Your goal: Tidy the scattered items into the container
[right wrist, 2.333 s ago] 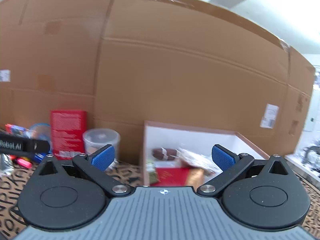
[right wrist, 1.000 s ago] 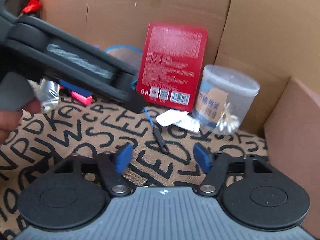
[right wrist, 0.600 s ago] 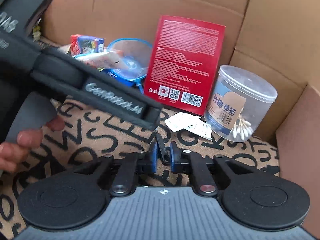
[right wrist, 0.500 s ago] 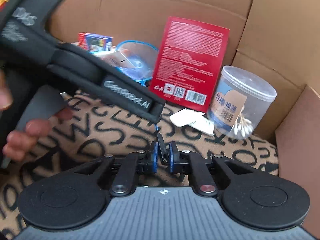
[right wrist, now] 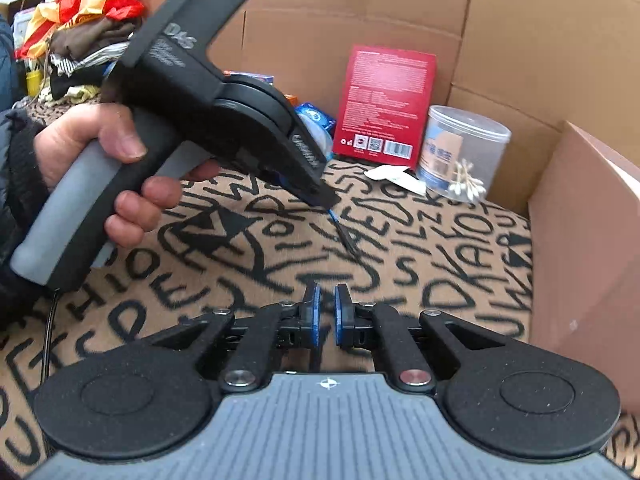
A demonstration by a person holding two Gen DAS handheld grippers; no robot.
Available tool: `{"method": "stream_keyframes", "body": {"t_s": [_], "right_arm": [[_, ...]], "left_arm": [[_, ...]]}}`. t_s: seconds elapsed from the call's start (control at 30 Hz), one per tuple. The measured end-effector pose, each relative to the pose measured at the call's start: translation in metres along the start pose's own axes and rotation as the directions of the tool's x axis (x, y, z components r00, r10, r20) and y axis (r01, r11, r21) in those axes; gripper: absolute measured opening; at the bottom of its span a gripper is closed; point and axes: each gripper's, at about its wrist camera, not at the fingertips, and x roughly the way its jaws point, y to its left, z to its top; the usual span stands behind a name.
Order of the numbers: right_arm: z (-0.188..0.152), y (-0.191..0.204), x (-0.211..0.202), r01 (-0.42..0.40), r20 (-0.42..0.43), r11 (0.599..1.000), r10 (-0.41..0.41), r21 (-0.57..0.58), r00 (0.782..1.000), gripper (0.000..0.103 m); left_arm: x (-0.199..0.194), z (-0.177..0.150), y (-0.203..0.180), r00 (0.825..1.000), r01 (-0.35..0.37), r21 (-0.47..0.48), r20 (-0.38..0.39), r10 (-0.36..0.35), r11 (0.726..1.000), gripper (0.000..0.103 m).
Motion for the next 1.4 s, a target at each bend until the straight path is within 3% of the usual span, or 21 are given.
{"method": "stream_keyframes", "body": {"t_s": [0.03, 0.07, 0.23, 0.33, 0.5, 0.67, 0.73, 1.0, 1.1, 1.23, 1.4], "right_arm": [[-0.002, 0.001, -0.003, 0.014, 0.006, 1.000, -0.013, -0.006, 1.000, 0.009], [-0.003, 0.002, -0.005, 0.024, 0.007, 1.000, -0.024, -0.011, 1.000, 0.009], [0.004, 0.003, 0.000, 0.044, -0.002, 0.998, -0.045, -0.033, 0.999, 0.014], [0.011, 0.000, 0.012, 0.051, -0.006, 0.998, -0.052, -0.034, 0.999, 0.026], [0.023, -0.002, 0.033, 0.054, -0.006, 0.997, -0.054, -0.055, 0.999, 0.032], [0.033, -0.001, 0.048, 0.044, -0.010, 0.996, -0.045, -0.073, 0.999, 0.032], [0.037, 0.000, 0.056, 0.040, -0.016, 0.996, -0.041, -0.078, 0.999, 0.040], [0.045, -0.007, 0.074, 0.010, -0.036, 0.999, -0.012, -0.049, 0.999, 0.040], [0.044, -0.009, 0.074, 0.000, -0.039, 0.999, -0.002, -0.033, 0.999, 0.037], [0.040, -0.003, 0.069, 0.015, -0.034, 1.000, -0.016, -0.027, 0.999, 0.014], [0.030, -0.002, 0.050, -0.023, -0.027, 0.999, 0.024, 0.041, 0.999, 0.011]], "left_arm": [[-0.002, -0.003, -0.001, 1.000, 0.000, -0.007, 0.000, 0.000, 1.000, 0.001], [-0.005, -0.006, -0.002, 1.000, -0.001, -0.014, 0.001, 0.001, 1.000, 0.013], [-0.010, -0.006, 0.013, 1.000, -0.026, -0.122, 0.007, 0.027, 0.992, 0.041], [-0.008, 0.001, 0.024, 0.999, -0.040, -0.148, 0.020, 0.044, 0.988, 0.048], [0.000, 0.014, 0.037, 0.994, -0.087, -0.158, 0.047, 0.096, 0.984, 0.058], [0.013, 0.026, 0.044, 0.989, -0.116, -0.142, 0.070, 0.127, 0.983, 0.058], [0.018, 0.031, 0.046, 0.988, -0.121, -0.134, 0.077, 0.132, 0.984, 0.059], [0.031, 0.044, 0.058, 0.989, -0.102, -0.135, 0.094, 0.115, 0.986, 0.056], [0.031, 0.044, 0.058, 0.984, -0.145, -0.095, 0.088, 0.154, 0.985, 0.013], [0.026, 0.041, 0.062, 0.989, -0.112, -0.123, 0.078, 0.122, 0.986, 0.006], [0.006, 0.027, 0.054, 0.990, -0.106, -0.134, 0.076, 0.117, 0.985, 0.003]]}}
